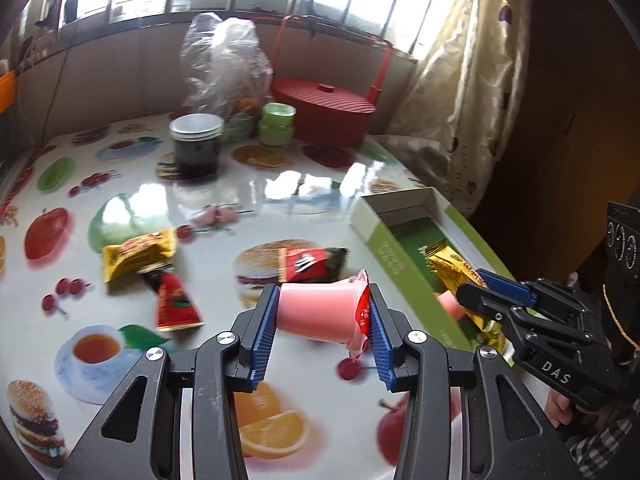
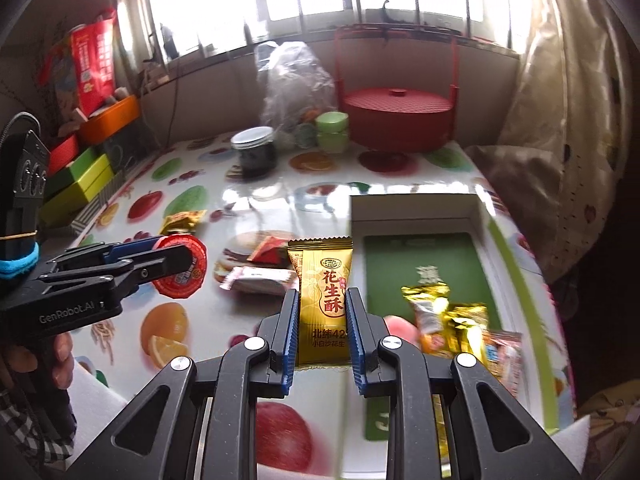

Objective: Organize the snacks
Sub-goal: 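Carry the yellow candy and pink jelly cup over the green box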

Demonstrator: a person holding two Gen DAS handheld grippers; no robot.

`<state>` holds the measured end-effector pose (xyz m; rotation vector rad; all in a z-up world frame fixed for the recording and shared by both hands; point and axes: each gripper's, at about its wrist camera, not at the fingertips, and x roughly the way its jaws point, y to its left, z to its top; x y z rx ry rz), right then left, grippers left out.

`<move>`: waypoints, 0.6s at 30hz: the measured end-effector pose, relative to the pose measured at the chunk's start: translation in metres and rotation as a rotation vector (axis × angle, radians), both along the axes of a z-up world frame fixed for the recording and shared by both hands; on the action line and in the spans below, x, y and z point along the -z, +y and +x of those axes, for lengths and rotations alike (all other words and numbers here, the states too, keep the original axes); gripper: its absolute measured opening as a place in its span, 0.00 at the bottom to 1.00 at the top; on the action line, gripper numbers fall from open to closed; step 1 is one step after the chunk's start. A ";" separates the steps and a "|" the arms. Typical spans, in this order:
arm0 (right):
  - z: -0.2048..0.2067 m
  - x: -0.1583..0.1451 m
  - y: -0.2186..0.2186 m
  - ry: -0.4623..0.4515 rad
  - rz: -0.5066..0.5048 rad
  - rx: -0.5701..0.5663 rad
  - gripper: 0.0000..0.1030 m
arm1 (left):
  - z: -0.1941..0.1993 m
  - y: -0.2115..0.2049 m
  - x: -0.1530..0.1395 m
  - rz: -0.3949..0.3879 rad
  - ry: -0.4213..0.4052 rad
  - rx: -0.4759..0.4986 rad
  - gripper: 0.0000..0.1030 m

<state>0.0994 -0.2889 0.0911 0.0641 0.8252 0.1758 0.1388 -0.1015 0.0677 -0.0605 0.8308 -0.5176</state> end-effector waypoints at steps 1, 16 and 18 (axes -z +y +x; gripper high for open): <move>-0.001 0.000 -0.005 0.001 0.001 0.010 0.21 | -0.001 -0.004 -0.001 0.000 -0.001 0.008 0.42; -0.015 0.006 -0.056 0.015 -0.017 0.128 0.21 | 0.001 -0.063 0.000 0.010 0.006 0.114 0.42; -0.016 0.008 -0.062 0.020 -0.025 0.145 0.21 | 0.002 -0.072 0.002 0.008 0.014 0.128 0.42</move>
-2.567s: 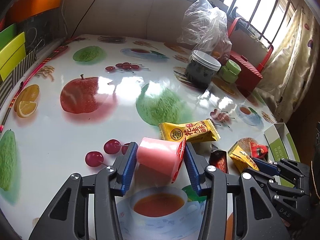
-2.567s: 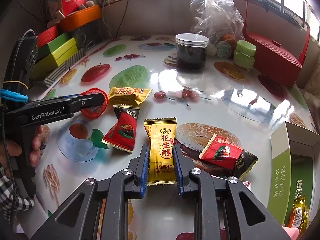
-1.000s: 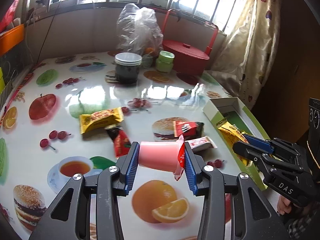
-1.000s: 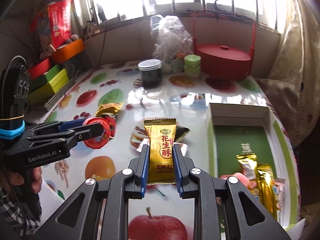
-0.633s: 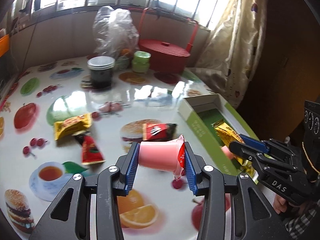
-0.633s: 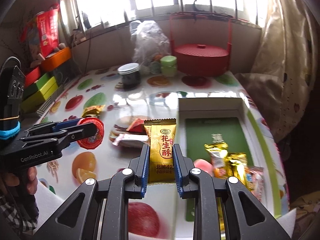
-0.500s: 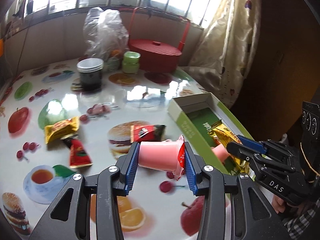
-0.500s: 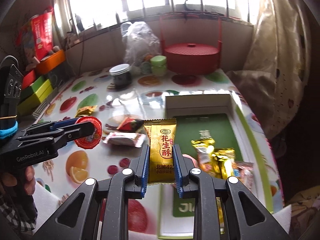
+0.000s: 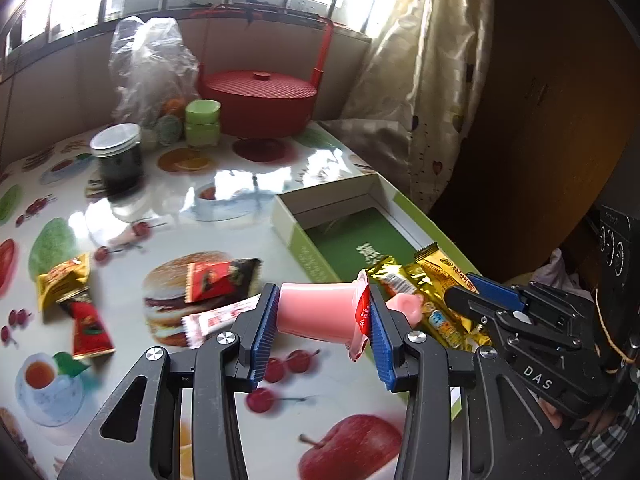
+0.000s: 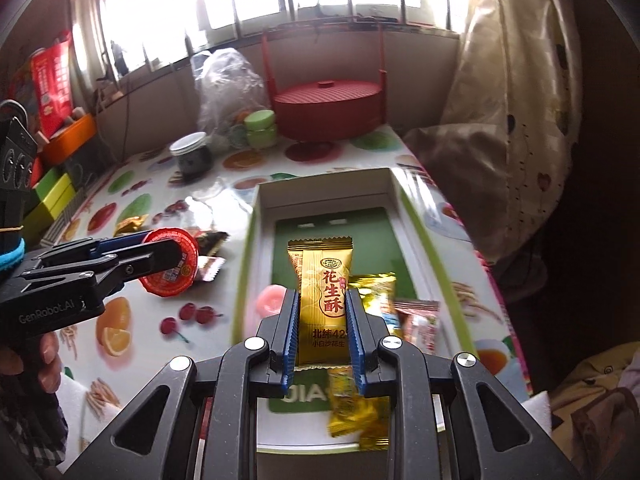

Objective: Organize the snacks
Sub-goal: 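Carry the yellow candy and pink jelly cup over the green box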

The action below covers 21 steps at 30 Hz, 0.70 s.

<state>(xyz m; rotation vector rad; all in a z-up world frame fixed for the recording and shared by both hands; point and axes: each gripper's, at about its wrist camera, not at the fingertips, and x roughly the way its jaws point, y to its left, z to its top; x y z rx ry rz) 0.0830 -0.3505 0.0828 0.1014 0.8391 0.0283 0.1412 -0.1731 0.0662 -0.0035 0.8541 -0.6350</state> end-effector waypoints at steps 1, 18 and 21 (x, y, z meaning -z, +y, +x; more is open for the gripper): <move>0.000 0.001 -0.003 0.003 -0.001 0.008 0.21 | 0.001 -0.004 0.001 -0.004 0.004 0.007 0.42; -0.007 0.012 -0.027 0.013 -0.047 0.077 0.21 | 0.008 -0.049 0.015 0.028 0.033 0.046 0.42; -0.007 0.012 -0.027 0.014 -0.049 0.077 0.21 | 0.012 -0.054 0.014 0.031 0.035 0.041 0.42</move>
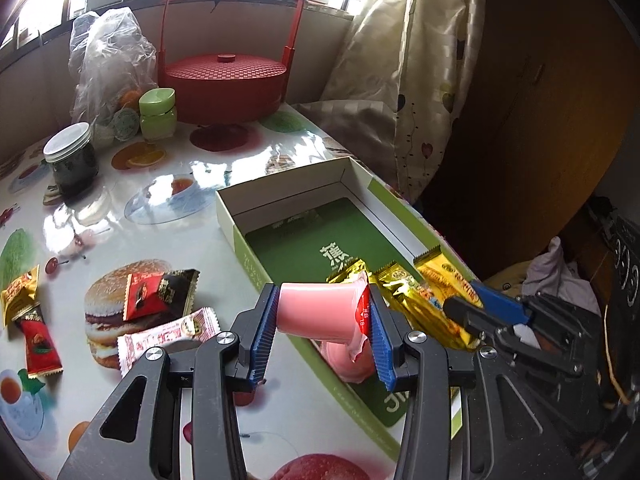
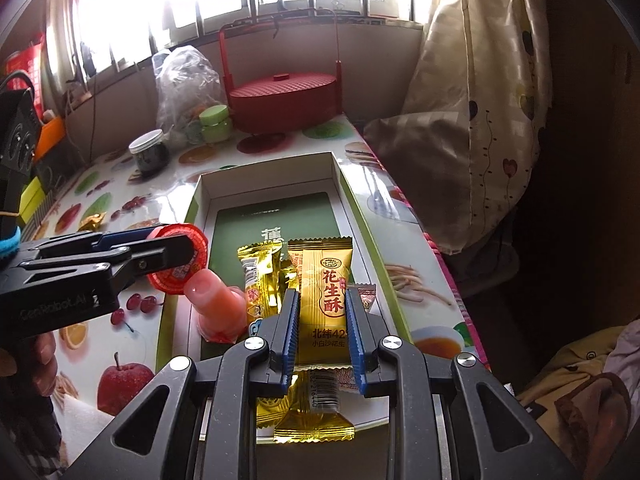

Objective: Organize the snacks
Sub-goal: 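Carry the yellow candy and pink jelly cup over the green box, then open both grippers to drop the candy and jelly cup into the box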

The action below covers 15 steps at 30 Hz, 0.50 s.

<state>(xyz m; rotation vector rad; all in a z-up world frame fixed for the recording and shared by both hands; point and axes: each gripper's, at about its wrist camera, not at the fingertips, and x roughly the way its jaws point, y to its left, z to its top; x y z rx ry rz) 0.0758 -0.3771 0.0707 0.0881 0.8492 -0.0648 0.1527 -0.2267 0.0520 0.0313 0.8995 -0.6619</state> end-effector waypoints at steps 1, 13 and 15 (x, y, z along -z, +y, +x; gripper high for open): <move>0.000 0.000 0.000 0.001 -0.001 -0.002 0.21 | 0.001 -0.002 0.000 0.004 -0.003 0.003 0.42; 0.008 0.007 0.001 0.006 0.020 -0.012 0.21 | 0.013 -0.015 0.006 0.022 0.012 -0.005 0.42; 0.008 0.007 0.000 0.006 0.026 -0.013 0.21 | 0.015 -0.016 0.008 0.020 0.017 -0.003 0.42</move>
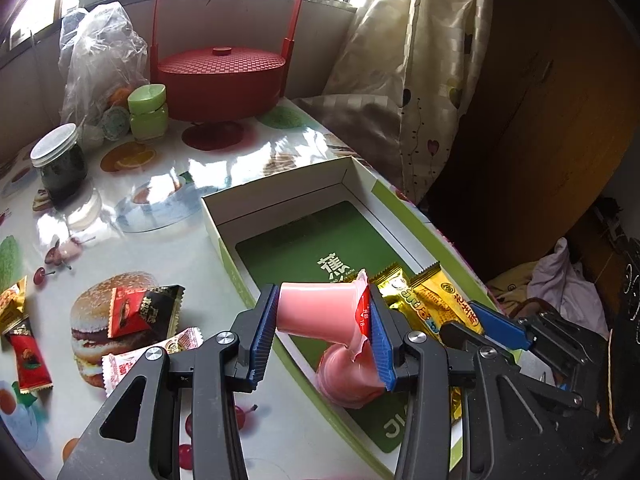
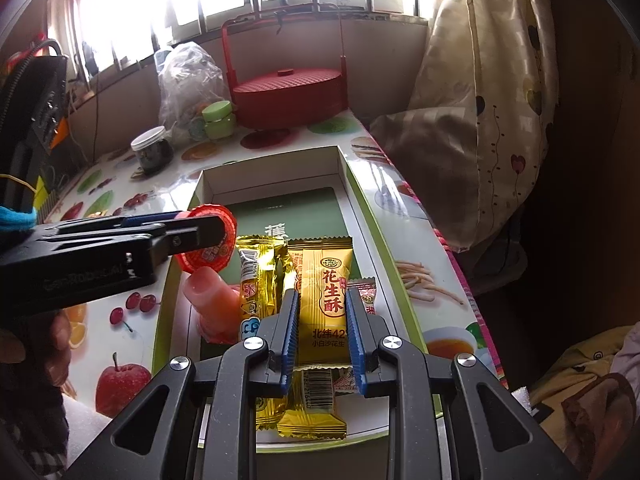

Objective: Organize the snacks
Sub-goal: 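Open both grippers to drop the candy and jelly cup into the box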

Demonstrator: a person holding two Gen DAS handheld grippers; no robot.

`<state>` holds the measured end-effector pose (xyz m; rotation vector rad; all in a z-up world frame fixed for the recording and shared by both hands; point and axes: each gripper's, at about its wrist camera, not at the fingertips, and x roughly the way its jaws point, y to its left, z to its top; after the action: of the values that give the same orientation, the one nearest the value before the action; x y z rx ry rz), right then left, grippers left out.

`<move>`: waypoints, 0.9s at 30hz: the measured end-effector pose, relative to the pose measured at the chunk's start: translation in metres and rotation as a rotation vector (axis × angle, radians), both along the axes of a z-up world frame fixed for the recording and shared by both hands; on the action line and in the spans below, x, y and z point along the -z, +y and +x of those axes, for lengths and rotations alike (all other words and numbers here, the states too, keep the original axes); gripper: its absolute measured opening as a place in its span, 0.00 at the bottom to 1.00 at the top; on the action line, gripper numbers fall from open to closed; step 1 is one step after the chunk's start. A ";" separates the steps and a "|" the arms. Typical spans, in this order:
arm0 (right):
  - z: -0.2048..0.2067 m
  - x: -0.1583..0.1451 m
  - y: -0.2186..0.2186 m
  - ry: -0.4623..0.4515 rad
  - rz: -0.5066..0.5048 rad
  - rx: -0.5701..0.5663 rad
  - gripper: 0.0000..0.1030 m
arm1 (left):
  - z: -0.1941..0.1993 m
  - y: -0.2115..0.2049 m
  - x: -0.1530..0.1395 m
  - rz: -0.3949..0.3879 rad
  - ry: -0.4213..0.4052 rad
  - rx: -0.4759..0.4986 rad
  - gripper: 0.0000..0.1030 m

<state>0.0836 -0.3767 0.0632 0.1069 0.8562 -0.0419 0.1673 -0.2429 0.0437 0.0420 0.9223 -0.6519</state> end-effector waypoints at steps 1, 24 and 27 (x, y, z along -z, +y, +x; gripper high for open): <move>0.000 0.001 0.000 0.000 0.002 -0.001 0.21 | 0.000 0.000 0.000 0.001 0.002 -0.002 0.42; 0.001 0.004 -0.002 0.000 -0.001 0.007 0.35 | 0.002 -0.001 0.001 -0.013 0.009 0.004 0.49; 0.000 0.003 -0.003 -0.007 -0.003 0.014 0.39 | 0.001 0.000 -0.001 -0.014 0.005 0.005 0.50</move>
<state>0.0835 -0.3792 0.0607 0.1108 0.8483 -0.0560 0.1681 -0.2432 0.0445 0.0297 0.9225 -0.6633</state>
